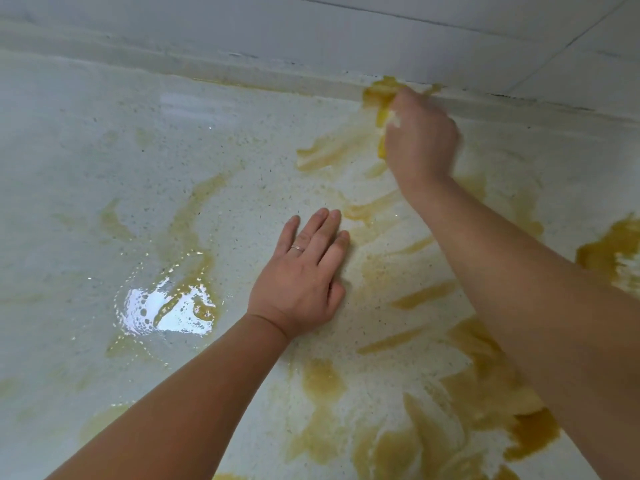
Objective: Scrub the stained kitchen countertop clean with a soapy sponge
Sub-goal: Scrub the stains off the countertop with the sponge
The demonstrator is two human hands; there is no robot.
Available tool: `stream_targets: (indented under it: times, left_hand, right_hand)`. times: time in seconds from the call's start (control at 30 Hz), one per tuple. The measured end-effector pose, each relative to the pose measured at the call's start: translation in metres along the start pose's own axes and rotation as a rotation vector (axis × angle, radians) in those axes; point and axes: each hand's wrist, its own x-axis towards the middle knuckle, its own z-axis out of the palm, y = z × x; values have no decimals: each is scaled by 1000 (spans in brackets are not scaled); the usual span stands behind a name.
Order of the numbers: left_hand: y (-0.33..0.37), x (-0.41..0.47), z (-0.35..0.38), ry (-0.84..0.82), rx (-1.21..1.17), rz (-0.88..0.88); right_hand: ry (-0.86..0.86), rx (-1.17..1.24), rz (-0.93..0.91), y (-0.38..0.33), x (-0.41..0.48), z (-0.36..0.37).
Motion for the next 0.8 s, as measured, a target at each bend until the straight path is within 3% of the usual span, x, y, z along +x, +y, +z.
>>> stream_targets:
  times: [0.07, 0.23, 0.4, 0.47, 0.67, 0.73, 0.8]
  left_hand:
    - [0, 1, -1, -4, -1, 0]
    - [1, 3, -1, 16, -10, -1]
    - [0, 3, -1, 36, -32, -13]
    - [0, 2, 0, 40, -38, -19]
    - [0, 4, -1, 12, -31, -23]
    - [1, 4, -2, 5, -30, -33]
    - [2, 4, -3, 9, -36, -38]
  right_hand:
    - [11, 20, 11, -13, -13, 3]
    - [-95, 109, -308, -86, -30, 12]
    - [-120, 124, -244, -84, -2, 9]
    - [-72, 134, -143, -50, -6, 9]
    - [110, 101, 381, 75, -26, -2]
    - [118, 121, 502, 74, -35, -1]
    - [101, 164, 475, 39, -47, 2]
